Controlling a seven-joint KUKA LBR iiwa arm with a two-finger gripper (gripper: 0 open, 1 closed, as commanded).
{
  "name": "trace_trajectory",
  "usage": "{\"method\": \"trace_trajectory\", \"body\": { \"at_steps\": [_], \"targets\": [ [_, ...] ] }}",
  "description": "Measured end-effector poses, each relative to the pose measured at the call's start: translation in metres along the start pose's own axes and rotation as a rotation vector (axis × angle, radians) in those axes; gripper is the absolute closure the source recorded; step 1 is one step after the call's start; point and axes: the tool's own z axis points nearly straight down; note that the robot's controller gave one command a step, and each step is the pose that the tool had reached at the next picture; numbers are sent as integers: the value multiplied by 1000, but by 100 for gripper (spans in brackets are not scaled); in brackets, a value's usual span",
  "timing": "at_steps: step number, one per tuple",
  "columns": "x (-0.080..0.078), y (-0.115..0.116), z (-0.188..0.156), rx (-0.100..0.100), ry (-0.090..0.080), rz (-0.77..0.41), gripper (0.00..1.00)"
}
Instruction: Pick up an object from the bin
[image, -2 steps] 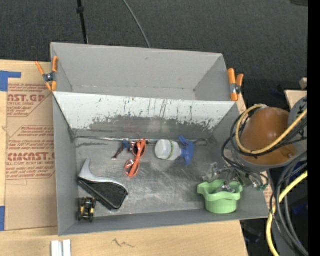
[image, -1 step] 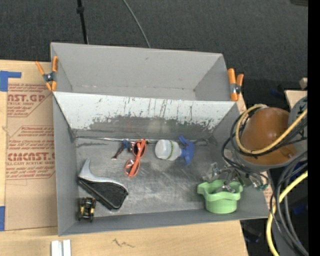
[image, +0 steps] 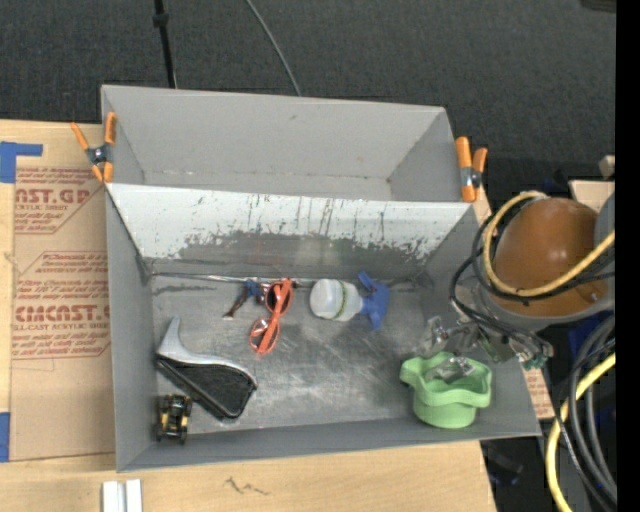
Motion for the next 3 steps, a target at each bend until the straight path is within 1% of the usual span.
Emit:
{"method": "trace_trajectory", "body": {
  "at_steps": [1, 2, 3],
  "targets": [
    [2, -3, -57, -8, 16, 17, 100],
    [-2, -5, -77, -4, 15, 14, 100],
    [4, -5, -85, -12, 23, 9, 100]
  ]
}}
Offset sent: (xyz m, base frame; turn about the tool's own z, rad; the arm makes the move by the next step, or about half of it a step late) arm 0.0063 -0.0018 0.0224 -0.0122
